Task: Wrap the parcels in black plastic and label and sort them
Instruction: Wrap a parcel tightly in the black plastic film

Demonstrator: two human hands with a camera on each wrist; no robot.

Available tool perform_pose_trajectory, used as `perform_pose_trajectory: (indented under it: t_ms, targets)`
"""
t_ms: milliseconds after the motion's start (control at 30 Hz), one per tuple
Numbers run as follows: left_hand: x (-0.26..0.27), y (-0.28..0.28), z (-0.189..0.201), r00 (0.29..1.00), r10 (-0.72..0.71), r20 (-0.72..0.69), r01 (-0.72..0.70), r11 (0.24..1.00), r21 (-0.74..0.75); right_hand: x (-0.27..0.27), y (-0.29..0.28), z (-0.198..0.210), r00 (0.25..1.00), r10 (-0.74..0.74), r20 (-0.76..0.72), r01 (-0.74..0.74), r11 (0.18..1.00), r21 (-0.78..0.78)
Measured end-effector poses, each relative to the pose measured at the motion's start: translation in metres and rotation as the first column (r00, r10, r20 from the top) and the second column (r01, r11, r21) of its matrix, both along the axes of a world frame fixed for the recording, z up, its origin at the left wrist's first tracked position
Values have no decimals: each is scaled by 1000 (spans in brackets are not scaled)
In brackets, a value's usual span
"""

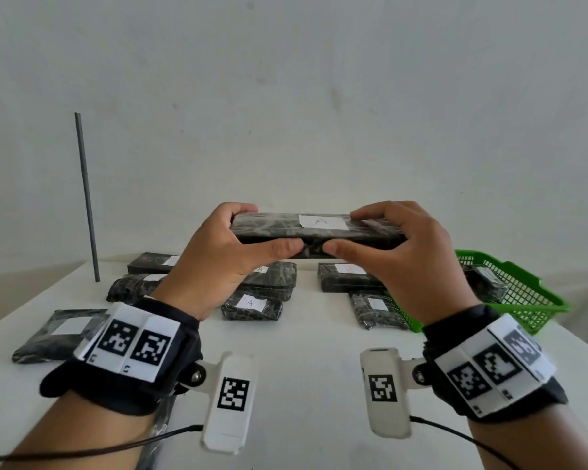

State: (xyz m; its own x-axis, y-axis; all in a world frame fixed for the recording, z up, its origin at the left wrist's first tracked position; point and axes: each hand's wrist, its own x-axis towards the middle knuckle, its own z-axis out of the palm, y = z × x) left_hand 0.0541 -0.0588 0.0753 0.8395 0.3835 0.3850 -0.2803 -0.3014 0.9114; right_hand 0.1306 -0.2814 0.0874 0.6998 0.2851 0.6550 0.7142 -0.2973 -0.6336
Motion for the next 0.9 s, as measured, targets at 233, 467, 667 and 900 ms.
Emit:
perform_pose_trajectory:
  t_ms: [233, 467, 667, 900]
  targets:
    - [-1, -6, 0, 999, 31, -23, -31, 999, 18, -7, 6, 1, 992, -116, 49, 116, 993, -2]
    - [-3, -6, 1, 997, 30, -67, -27, 998, 49, -7, 5, 2, 993, -103, 54, 107, 991, -83]
    - [-1, -3, -1, 998, 13, -65, -12, 1000, 14, -5, 3, 4, 997, -78, 8, 79, 988, -131]
    - [1, 6, 0, 998, -37, -55, 32, 997, -76, 5, -6, 8, 990, 58, -131, -73, 992, -108]
